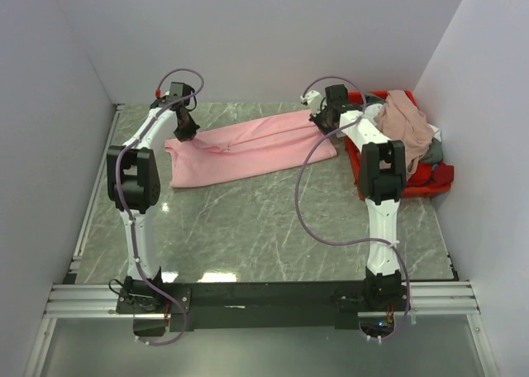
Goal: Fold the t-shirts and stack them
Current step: Fold the tshirt
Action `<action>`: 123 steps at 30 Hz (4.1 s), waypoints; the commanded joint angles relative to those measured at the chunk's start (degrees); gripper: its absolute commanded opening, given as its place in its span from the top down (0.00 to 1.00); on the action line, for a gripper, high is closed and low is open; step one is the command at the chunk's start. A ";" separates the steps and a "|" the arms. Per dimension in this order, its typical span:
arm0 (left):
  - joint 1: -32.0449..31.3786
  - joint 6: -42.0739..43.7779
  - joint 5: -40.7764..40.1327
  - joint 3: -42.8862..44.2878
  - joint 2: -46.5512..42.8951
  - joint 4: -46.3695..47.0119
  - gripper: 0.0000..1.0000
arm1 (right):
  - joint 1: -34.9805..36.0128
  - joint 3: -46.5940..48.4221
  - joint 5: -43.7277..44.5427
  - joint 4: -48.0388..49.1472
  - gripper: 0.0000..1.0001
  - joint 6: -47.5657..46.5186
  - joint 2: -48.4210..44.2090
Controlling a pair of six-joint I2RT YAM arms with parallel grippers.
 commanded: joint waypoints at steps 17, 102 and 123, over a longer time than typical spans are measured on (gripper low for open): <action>1.69 0.12 0.94 -1.31 1.24 1.99 1.00 | 1.31 3.24 2.44 2.12 0.93 0.16 1.64; 11.18 -24.05 6.91 -59.94 -31.37 30.12 0.91 | 6.49 -31.56 2.87 13.80 0.49 -44.75 -13.40; 18.03 -12.54 14.03 -39.99 -17.75 19.75 0.99 | 10.72 -26.56 8.51 1.53 1.00 -41.93 -13.04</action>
